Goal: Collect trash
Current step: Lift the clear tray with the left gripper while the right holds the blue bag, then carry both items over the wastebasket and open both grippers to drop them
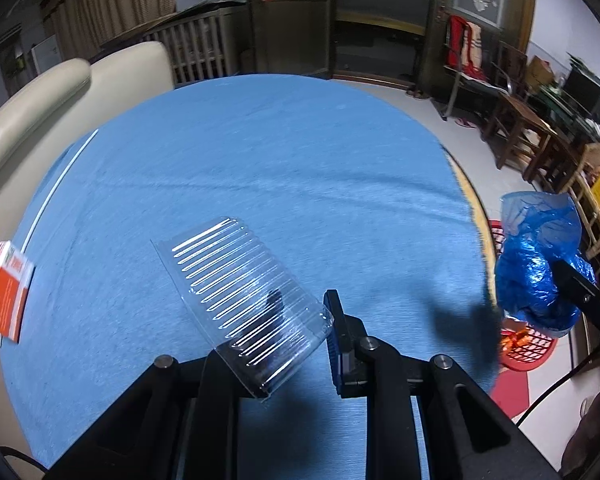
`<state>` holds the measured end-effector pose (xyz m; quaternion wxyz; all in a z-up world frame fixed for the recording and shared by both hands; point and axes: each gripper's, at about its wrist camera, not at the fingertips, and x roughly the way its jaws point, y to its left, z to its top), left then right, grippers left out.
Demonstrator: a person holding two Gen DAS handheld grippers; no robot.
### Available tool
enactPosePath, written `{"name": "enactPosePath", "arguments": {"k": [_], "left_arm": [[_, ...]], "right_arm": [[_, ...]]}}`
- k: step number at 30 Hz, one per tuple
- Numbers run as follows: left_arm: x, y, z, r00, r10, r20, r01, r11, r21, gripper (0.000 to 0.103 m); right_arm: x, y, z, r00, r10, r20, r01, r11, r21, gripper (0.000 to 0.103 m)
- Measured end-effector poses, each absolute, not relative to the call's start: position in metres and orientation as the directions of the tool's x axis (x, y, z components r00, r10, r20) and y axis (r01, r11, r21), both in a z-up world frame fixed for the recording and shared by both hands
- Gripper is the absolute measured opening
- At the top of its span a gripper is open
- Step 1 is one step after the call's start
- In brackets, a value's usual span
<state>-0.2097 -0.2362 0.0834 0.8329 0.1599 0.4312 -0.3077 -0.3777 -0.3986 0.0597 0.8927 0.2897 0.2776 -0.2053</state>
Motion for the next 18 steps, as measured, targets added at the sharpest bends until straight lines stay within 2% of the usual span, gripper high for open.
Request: {"name": "enactPosePath", "arguments": {"k": [8, 15, 18], "left_arm": [[-0.240, -0.274, 0.096, 0.409, -0.438, -0.800, 0.731, 0.683, 0.000, 0.022], [-0.264, -0.303, 0.104, 0.377, -0.480, -0.792, 0.787, 0.617, 0.000, 0.022], [-0.270, -0.314, 0.107, 0.366, -0.495, -0.788, 0.805, 0.593, 0.002, 0.022]], "right_arm": [[-0.440, -0.451, 0.060, 0.700, -0.347, -0.624, 0.664, 0.637, 0.391, 0.048], [-0.468, -0.486, 0.051, 0.634, -0.408, -0.657, 0.737, 0.578, 0.352, 0.049], [-0.471, -0.491, 0.042, 0.600, -0.408, -0.688, 0.762, 0.554, 0.336, 0.053]]}}
